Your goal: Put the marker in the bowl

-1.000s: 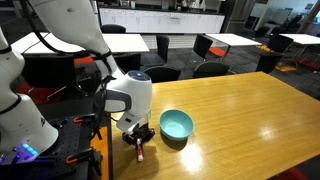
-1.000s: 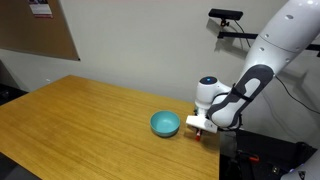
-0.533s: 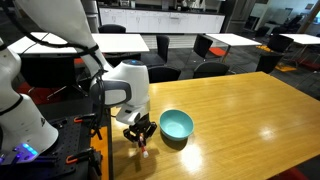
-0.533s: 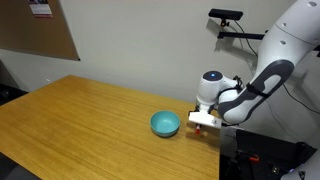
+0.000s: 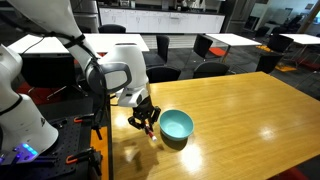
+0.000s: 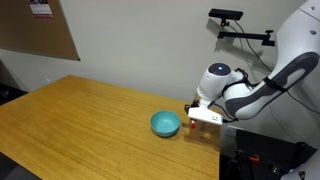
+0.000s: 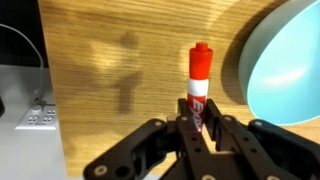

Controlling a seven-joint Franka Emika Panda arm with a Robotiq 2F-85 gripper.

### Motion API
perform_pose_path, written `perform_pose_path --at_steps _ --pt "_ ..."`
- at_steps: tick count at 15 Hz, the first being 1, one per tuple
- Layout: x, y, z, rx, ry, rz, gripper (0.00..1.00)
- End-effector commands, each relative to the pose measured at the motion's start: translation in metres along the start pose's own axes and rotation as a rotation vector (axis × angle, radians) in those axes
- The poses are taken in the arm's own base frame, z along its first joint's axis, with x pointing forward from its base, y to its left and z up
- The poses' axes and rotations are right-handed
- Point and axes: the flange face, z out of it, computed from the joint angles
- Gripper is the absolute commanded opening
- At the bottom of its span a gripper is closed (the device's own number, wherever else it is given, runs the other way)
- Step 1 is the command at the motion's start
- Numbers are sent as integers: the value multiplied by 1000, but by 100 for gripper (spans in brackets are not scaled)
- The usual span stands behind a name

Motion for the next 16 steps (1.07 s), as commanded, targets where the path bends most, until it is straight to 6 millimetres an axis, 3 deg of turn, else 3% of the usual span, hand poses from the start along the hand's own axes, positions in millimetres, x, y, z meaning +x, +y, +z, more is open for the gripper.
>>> perform_pose_path --at_steps 1,11,16 --pt "-8 -6 -16 70 -11 -21 5" --pt "-21 -41 -39 154 -149 -122 5" --pt "-4 -62 -52 170 -210 -137 5"
